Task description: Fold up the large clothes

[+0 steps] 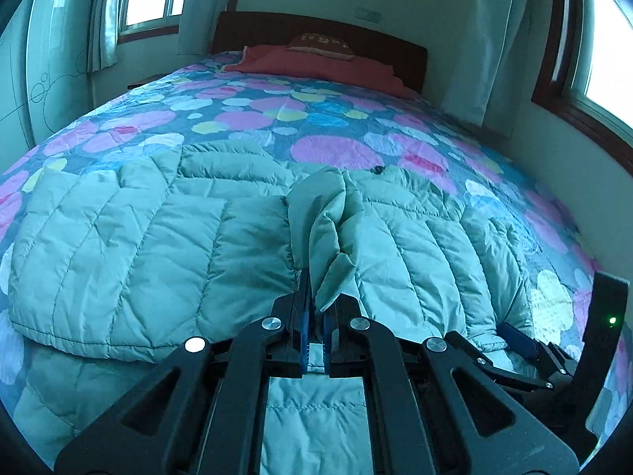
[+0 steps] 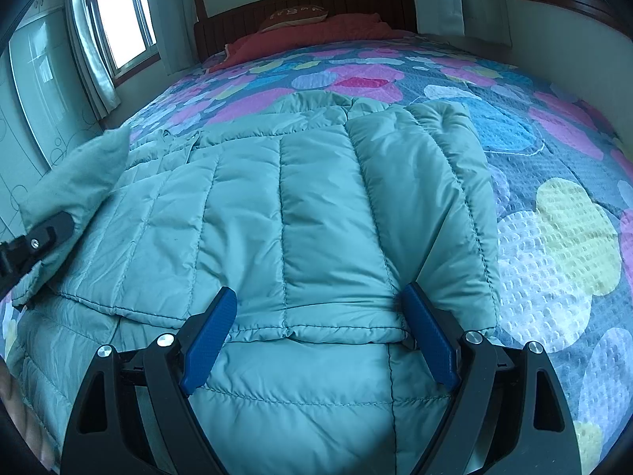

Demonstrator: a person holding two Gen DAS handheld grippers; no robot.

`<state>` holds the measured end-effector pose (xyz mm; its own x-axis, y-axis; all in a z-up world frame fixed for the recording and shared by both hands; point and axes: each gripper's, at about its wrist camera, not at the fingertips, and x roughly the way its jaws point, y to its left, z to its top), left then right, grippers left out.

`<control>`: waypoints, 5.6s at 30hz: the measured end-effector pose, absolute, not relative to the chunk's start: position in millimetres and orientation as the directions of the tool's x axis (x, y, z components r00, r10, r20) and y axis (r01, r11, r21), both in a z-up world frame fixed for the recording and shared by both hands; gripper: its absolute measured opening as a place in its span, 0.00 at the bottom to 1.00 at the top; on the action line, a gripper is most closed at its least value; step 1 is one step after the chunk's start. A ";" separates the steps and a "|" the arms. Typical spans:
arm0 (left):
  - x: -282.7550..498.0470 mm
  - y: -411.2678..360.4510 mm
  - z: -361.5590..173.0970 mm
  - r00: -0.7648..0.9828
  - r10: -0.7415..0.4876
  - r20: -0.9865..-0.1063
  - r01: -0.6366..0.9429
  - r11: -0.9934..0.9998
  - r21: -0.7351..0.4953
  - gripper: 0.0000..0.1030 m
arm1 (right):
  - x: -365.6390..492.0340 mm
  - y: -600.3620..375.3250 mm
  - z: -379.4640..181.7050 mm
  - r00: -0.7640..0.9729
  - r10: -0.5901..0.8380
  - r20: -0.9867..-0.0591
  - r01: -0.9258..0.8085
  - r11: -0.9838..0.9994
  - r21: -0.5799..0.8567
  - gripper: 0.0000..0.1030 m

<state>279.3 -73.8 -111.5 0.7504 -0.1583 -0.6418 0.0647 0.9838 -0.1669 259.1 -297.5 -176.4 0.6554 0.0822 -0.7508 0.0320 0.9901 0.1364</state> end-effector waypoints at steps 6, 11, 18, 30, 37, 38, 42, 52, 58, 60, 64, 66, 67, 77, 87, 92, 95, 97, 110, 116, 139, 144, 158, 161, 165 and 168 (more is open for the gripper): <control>288.0 -82.9 -129.3 0.699 -0.194 -0.689 0.083 0.978 -0.191 0.08 | 258.5 -298.4 -176.6 0.656 0.082 -0.751 0.033 0.990 0.136 0.82; 278.8 -78.2 -121.0 0.693 -0.246 -0.677 0.108 0.965 -0.241 0.36 | 258.7 -297.1 -176.1 0.655 0.080 -0.751 0.033 0.990 0.134 0.82; 248.4 -43.4 -95.3 0.714 -0.271 -0.646 0.093 0.951 -0.296 0.54 | 259.9 -296.9 -176.0 0.650 0.078 -0.756 0.033 0.991 0.131 0.82; 217.4 102.0 -77.9 0.775 -0.038 -0.631 -0.165 0.952 -0.260 0.56 | 253.5 -278.4 -141.5 0.669 0.111 -0.735 0.052 0.979 0.195 0.82; 221.8 159.4 -94.2 0.744 0.033 -0.668 -0.278 0.924 -0.264 0.57 | 263.3 -224.2 -118.4 0.659 0.224 -0.718 -0.052 0.966 0.254 0.82; 222.8 162.8 -96.0 0.740 0.036 -0.671 -0.283 0.923 -0.262 0.57 | 267.9 -215.4 -120.1 0.650 0.231 -0.724 -0.063 0.966 0.252 0.82; 226.7 166.2 -104.0 0.731 0.034 -0.682 -0.280 0.926 -0.253 0.57 | 282.7 -191.5 -135.5 0.605 0.254 -0.754 -0.085 0.963 0.256 0.68; 230.8 159.0 -97.2 0.749 -0.004 -0.663 -0.240 0.930 -0.277 0.60 | 275.9 -200.4 -127.0 0.648 0.223 -0.728 -0.101 0.973 0.208 0.07; 244.7 140.6 -89.0 0.759 -0.022 -0.651 -0.195 0.946 -0.259 0.63 | 271.3 -265.1 -109.7 0.702 0.127 -0.701 0.001 0.984 0.180 0.07; 251.9 132.2 -89.2 0.756 -0.031 -0.654 -0.183 0.949 -0.257 0.63 | 274.6 -286.7 -114.0 0.695 0.097 -0.713 0.042 0.984 0.174 0.07; 265.8 114.1 -92.9 0.745 -0.040 -0.666 -0.157 0.960 -0.233 0.63 | 278.9 -319.3 -128.0 0.672 0.061 -0.738 0.102 0.980 0.173 0.07; 271.7 106.7 -96.9 0.735 -0.040 -0.676 -0.147 0.965 -0.217 0.63 | 278.2 -331.8 -136.5 0.656 0.056 -0.752 0.124 0.976 0.181 0.07; 274.3 104.1 -99.5 0.728 -0.040 -0.684 -0.144 0.967 -0.210 0.63 | 279.1 -335.6 -141.4 0.648 0.057 -0.760 0.130 0.974 0.184 0.07; 288.8 96.2 -104.7 0.713 -0.045 -0.700 -0.124 0.974 -0.189 0.63 | 267.8 -344.4 -129.7 0.673 0.046 -0.738 0.159 0.966 0.204 0.44; 342.3 84.8 -114.4 0.685 -0.034 -0.728 -0.128 0.978 -0.166 0.63 | 327.4 -313.5 -130.0 0.665 0.131 -0.735 0.036 0.978 0.207 0.44; 358.5 84.5 -142.0 0.607 -0.038 -0.793 -0.138 0.979 -0.152 0.65 | 351.1 -313.0 -167.7 0.587 0.101 -0.803 0.059 0.984 0.167 0.44; 355.3 83.9 -138.0 0.608 -0.020 -0.794 -0.143 0.981 -0.134 0.64 | 349.4 -309.1 -163.1 0.588 0.082 -0.804 0.059 0.988 0.143 0.44; 348.7 82.0 -124.6 0.641 0.007 -0.768 -0.154 0.981 -0.119 0.63 | 345.1 -306.5 -153.4 0.606 0.080 -0.791 0.062 0.987 0.147 0.44; 349.0 51.4 -117.7 0.651 -0.078 -0.755 -0.040 0.990 -0.137 0.64 | 345.7 -287.7 -150.2 0.609 0.080 -0.789 0.038 0.991 0.130 0.55; 332.5 51.9 -128.4 0.641 -0.080 -0.763 -0.037 0.990 -0.135 0.64 | 307.3 -294.1 -157.0 0.608 0.045 -0.793 0.070 0.991 0.110 0.55; 149.0 126.1 -129.3 0.593 -0.056 -0.803 -0.241 0.940 -0.243 0.65 | 124.3 -348.7 -151.4 0.564 0.033 -0.825 0.177 0.971 0.159 0.57; 96.1 145.4 -131.1 0.586 -0.036 -0.809 -0.320 0.908 -0.272 0.65 | 75.4 -362.1 -156.7 0.548 0.030 -0.836 0.217 0.960 0.177 0.57; 8.9 146.6 -135.2 0.579 -0.104 -0.809 -0.384 0.841 -0.383 0.65 | -6.9 -372.2 -165.6 0.549 0.119 -0.827 0.273 0.910 0.312 0.57; 2.3 142.1 -137.5 0.574 -0.156 -0.804 -0.383 0.816 -0.432 0.65 | -14.5 -368.7 -165.9 0.553 0.139 -0.821 0.277 0.899 0.339 0.57; 0.0 136.1 -140.0 0.587 -0.204 -0.783 -0.370 0.794 -0.483 0.65 | -19.1 -364.2 -165.7 0.568 0.194 -0.800 0.279 0.869 0.409 0.57; 1.7 133.2 -141.5 0.599 -0.208 -0.773 -0.375 0.779 -0.501 0.65 | -19.9 -360.5 -166.5 0.584 0.248 -0.773 0.268 0.839 0.473 0.57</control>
<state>1.7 133.2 -141.5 0.5995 -0.2084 -0.7728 -0.3754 0.7795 -0.5015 -19.9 -360.5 -166.5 0.5838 0.2485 -0.7729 0.2684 0.8394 0.4726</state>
